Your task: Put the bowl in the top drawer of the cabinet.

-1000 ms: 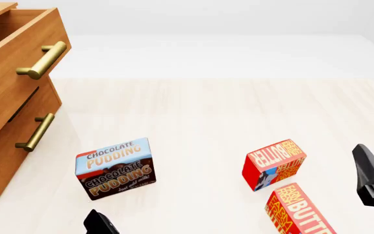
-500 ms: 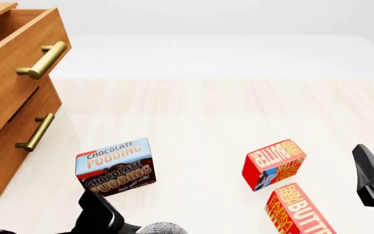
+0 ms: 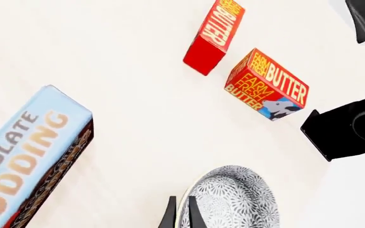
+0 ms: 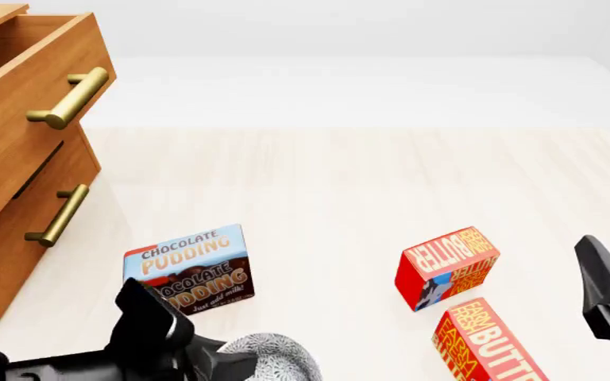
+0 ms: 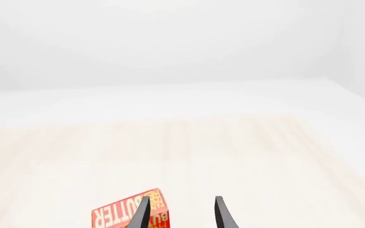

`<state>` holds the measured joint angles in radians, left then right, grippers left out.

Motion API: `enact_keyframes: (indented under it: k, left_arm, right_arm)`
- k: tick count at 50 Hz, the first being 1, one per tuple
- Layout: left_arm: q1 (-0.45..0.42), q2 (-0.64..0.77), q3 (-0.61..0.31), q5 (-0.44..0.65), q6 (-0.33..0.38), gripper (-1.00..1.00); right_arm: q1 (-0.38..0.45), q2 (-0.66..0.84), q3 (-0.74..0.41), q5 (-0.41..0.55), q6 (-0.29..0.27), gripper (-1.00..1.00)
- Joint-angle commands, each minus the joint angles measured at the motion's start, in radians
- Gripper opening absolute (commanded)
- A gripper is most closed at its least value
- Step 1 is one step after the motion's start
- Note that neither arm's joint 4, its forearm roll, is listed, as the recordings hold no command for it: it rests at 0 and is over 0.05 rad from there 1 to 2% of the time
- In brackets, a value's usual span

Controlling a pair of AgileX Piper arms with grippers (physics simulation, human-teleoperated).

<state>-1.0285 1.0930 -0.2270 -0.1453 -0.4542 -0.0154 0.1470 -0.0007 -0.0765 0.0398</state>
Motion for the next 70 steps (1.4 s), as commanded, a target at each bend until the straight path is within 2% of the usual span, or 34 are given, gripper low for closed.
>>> enact_keyframes:
  k: [1,3,5,7,13,22,23,30,32,42,47,55,65,70]
  left_arm:
    - [0.062,-0.102,-0.040,0.100,-0.032,-1.00]
    - [0.047,-0.128,-0.059,0.128,0.018,-1.00]
    - [0.043,-0.139,-0.066,0.146,-0.016,-1.00]
    - [0.054,-0.135,-0.086,0.169,0.010,-1.00]
    - [0.057,-0.183,-0.101,0.202,0.026,-1.00]
    - [0.044,-0.175,-0.127,0.237,0.021,-1.00]
    - [0.044,-0.188,-0.128,0.241,0.002,-1.00]
    - [0.075,-0.178,-0.189,0.301,0.089,-1.00]
    - [0.067,-0.178,-0.192,0.301,0.066,-1.00]
    - [0.068,-0.207,-0.273,0.374,0.123,-1.00]
    - [0.059,-0.213,-0.304,0.412,0.128,-1.00]
    - [0.075,-0.225,-0.395,0.499,0.201,-1.00]
    - [0.077,-0.248,-0.482,0.589,0.231,-1.00]
    - [0.101,-0.243,-0.526,0.620,0.272,-1.00]
  right_arm:
    - [0.014,-0.018,0.000,0.009,0.006,1.00]
    - [0.016,-0.023,0.000,0.012,0.006,1.00]
    - [0.018,-0.024,0.000,0.012,0.007,1.00]
    - [0.020,-0.026,0.000,0.013,0.007,1.00]
    - [0.022,-0.035,0.000,0.018,0.010,1.00]
    - [0.024,-0.041,0.000,0.022,0.012,1.00]
    - [0.025,-0.042,0.000,0.022,0.011,1.00]
    - [0.028,-0.044,0.000,0.023,0.012,1.00]
    - [0.028,-0.045,0.000,0.024,0.012,1.00]
    - [0.028,-0.047,0.000,0.025,0.013,1.00]
    - [0.030,-0.051,0.000,0.027,0.015,1.00]
    - [0.034,-0.056,0.000,0.029,0.016,1.00]
    - [0.035,-0.059,0.000,0.031,0.017,1.00]
    - [0.038,-0.060,0.000,0.032,0.017,1.00]
